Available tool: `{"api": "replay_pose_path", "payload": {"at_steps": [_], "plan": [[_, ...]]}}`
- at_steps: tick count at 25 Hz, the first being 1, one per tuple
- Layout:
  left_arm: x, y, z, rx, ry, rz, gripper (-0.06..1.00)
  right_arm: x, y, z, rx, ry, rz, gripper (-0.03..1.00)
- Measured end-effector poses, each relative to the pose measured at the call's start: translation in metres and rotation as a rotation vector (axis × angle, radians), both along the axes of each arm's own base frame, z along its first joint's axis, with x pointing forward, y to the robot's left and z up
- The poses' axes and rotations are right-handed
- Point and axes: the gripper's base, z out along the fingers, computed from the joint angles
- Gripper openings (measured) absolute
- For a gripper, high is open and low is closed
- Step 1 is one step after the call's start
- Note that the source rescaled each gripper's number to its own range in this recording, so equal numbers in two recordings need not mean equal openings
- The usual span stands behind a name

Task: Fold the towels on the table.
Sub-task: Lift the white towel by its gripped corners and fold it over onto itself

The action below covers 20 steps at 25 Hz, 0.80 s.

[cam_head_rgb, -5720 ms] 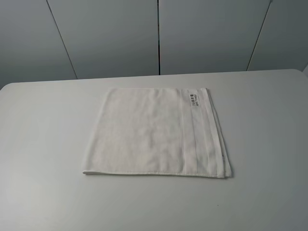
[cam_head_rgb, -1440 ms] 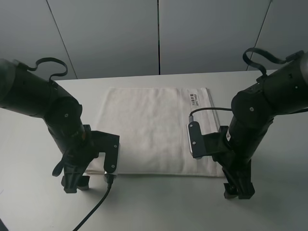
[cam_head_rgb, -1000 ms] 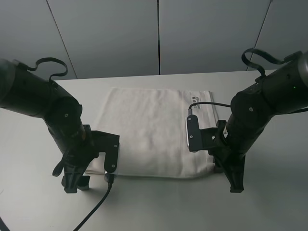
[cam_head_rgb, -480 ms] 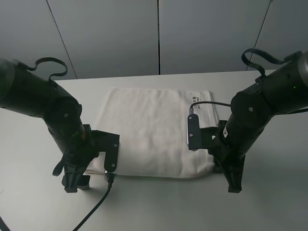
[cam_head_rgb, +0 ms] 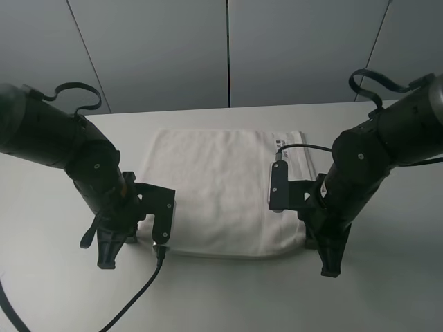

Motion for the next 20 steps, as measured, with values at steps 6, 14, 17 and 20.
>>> {"api": "replay_pose_path", "payload": {"at_steps": [6,14,17,20], "plan": [[0.0,0.0,0.001,0.001,0.002,0.02,0.0,0.0,0.0,0.001,0.005,-0.002,-0.009,0.0],[-0.01,0.005,0.027,-0.008,0.021,0.109,0.0,-0.007,-0.003,0.024,0.017,0.01,-0.027,0.0],[-0.015,0.006,0.041,-0.022,0.029,0.137,0.0,-0.012,-0.004,0.041,0.042,0.014,-0.049,0.0],[-0.019,0.007,0.055,-0.047,0.026,0.161,0.0,-0.019,-0.005,0.057,0.077,0.023,-0.079,0.0]]}}
